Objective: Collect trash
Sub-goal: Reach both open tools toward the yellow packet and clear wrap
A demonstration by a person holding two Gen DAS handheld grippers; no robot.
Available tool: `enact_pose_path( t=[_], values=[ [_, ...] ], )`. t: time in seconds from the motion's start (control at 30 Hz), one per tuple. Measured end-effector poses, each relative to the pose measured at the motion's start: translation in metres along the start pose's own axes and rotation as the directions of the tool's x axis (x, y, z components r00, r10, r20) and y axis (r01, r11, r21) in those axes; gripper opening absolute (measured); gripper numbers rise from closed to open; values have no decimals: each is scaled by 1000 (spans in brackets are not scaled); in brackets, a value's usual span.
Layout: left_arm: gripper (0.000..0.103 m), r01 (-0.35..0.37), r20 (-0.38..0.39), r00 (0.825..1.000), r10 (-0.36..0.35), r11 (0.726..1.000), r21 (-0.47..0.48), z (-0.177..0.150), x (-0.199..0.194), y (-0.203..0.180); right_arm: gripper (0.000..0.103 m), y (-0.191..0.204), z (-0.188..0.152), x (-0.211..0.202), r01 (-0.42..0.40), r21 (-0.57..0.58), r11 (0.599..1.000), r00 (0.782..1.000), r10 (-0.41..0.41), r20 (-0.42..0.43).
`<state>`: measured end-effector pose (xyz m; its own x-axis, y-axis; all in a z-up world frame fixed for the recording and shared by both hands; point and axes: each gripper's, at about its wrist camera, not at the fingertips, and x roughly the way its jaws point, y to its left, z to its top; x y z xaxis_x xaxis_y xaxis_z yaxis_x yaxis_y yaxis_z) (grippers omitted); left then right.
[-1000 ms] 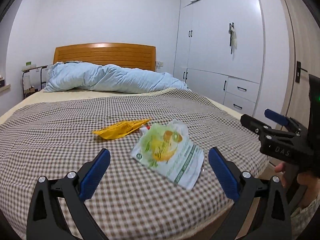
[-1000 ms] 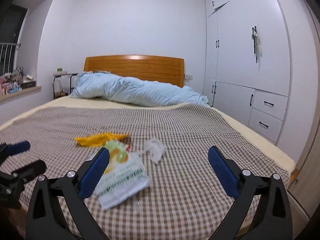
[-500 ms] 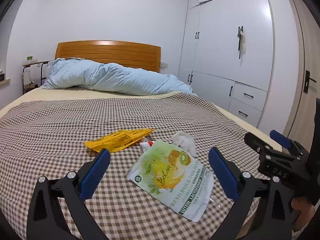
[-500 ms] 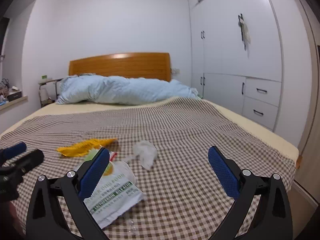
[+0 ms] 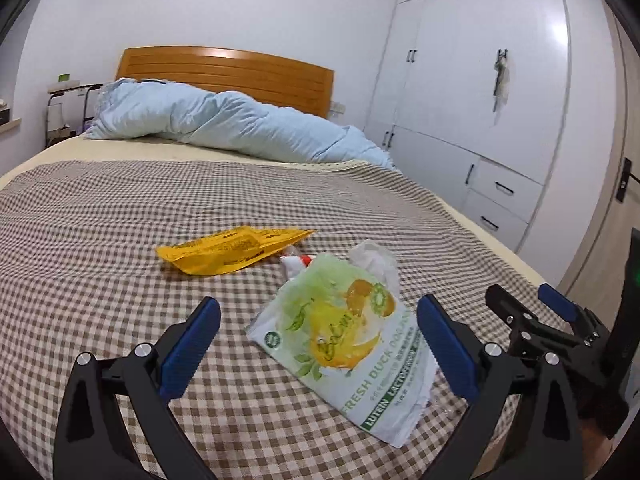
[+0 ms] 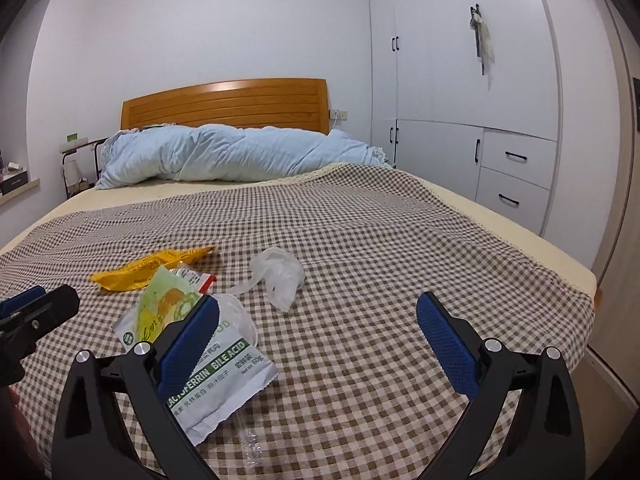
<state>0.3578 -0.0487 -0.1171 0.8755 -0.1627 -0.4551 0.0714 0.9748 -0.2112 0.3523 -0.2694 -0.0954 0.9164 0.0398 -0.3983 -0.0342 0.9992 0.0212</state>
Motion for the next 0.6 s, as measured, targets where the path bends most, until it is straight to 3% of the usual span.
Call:
enact_pose_path(
  t=[0.6],
  values=[
    [95,-16,-18,1000,17,998,65,-12,-2,-6,95,1,-4,-3,2,-6,1000,1000,-2,-3]
  ],
)
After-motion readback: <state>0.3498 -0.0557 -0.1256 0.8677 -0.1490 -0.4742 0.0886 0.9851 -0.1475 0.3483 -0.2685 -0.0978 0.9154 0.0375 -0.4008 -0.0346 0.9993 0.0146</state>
